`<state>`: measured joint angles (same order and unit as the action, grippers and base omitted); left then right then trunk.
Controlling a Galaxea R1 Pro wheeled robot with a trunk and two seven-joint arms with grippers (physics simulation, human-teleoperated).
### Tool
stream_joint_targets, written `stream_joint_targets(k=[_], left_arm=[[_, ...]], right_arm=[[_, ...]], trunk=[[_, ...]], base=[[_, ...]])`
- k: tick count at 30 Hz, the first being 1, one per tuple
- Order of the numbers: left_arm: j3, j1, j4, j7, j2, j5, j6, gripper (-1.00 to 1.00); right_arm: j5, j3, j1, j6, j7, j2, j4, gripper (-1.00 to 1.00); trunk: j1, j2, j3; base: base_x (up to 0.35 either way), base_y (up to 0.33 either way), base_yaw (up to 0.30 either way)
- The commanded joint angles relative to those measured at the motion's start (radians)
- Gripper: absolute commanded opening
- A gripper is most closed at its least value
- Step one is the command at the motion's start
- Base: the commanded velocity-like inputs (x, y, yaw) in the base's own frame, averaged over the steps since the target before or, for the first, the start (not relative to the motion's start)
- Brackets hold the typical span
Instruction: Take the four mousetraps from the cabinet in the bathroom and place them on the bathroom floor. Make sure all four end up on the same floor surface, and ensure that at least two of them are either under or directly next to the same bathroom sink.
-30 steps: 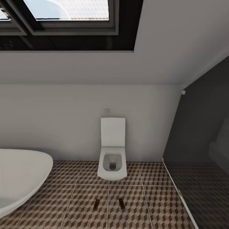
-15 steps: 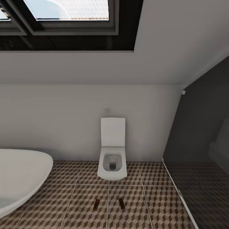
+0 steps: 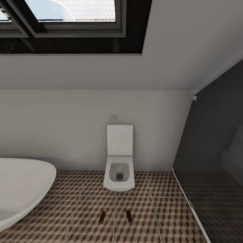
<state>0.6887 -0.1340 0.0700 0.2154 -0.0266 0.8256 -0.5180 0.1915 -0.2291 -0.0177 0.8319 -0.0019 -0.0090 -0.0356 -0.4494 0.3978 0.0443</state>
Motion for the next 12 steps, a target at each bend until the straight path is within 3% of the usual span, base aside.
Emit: stream_joint_targets(k=[1, 12], left_arm=[[0.006, -0.001, 0.002, 0.006, 0.001, -0.002, -0.002, 1.00], [0.006, -0.001, 0.002, 0.006, 0.001, -0.002, -0.002, 1.00]], right_arm=[[0.009, -0.009, -0.001, 0.003, 0.000, 0.000, 0.000, 1.00], [0.009, -0.008, -0.001, 0.003, -0.001, 0.000, 0.000, 1.00]], trunk=[[-0.001, 0.002, 0.002], [-0.001, 0.002, 0.002]], base=[[0.000, 0.000, 0.000], [0.000, 0.000, 0.000]])
